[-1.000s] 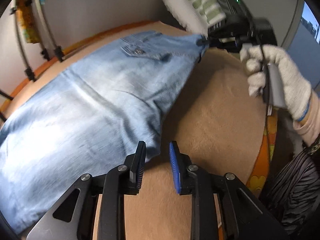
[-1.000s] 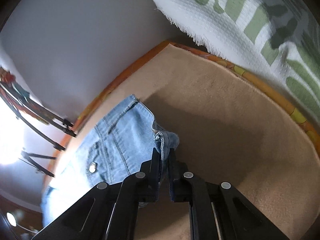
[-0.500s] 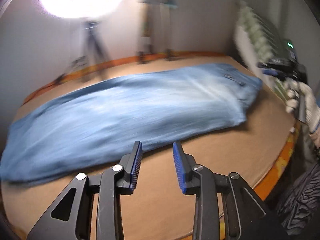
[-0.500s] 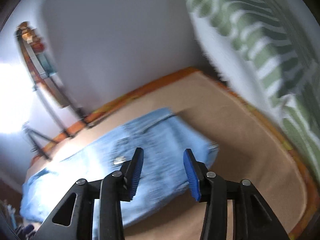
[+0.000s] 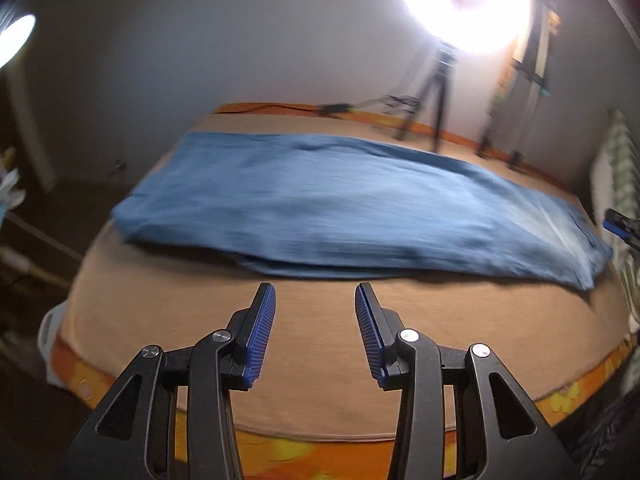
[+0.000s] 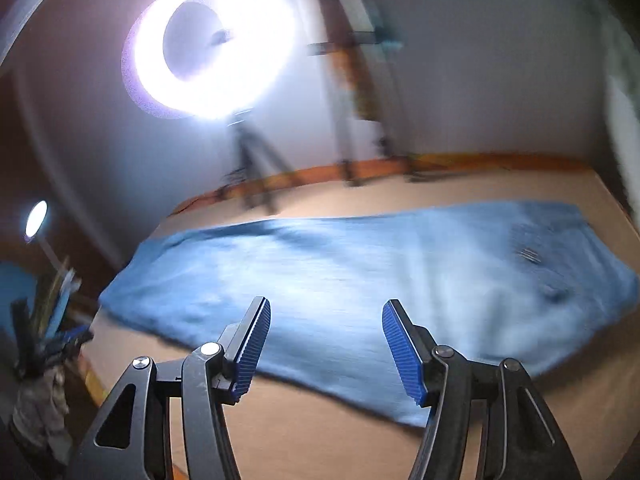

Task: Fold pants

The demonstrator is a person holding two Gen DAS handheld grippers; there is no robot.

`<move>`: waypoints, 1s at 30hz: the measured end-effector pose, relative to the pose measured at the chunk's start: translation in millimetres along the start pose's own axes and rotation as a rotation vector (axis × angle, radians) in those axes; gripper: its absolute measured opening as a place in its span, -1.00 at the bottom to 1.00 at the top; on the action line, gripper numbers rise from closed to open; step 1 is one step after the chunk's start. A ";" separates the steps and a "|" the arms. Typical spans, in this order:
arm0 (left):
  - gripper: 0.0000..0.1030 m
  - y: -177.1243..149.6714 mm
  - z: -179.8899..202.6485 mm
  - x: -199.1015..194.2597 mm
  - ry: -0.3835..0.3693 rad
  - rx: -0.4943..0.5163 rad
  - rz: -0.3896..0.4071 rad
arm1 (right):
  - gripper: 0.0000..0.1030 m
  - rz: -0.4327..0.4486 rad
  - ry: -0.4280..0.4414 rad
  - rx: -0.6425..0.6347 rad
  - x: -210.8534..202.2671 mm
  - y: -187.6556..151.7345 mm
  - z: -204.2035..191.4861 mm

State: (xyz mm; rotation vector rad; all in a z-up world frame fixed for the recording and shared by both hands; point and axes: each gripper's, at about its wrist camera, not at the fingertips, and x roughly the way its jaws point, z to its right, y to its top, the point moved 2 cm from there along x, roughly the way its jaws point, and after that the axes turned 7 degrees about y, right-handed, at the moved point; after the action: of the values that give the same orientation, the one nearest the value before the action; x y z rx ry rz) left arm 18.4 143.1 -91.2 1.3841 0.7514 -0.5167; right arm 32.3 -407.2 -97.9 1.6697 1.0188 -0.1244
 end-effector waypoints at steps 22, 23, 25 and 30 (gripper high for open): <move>-0.22 21.6 -150.6 -66.4 0.242 -0.338 0.169 | -0.20 -0.286 0.360 -0.697 177.2 -15.5 -395.6; -0.22 19.4 -155.5 -64.8 0.241 -0.345 0.160 | -0.27 -0.310 0.371 -0.713 186.1 -22.3 -405.8; -0.22 17.4 -167.6 -67.0 0.240 -0.372 0.161 | -0.27 -0.344 0.383 -0.764 205.8 -35.7 -428.4; -0.22 21.4 -184.5 -76.6 0.231 -0.427 0.193 | -0.26 -0.414 0.362 -0.876 264.9 -61.6 -472.7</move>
State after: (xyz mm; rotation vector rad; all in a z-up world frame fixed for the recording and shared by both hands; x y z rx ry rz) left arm -48.7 320.1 -23.9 1.1078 0.8468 -0.0361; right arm -36.3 133.5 -114.1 0.6818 1.4144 0.3287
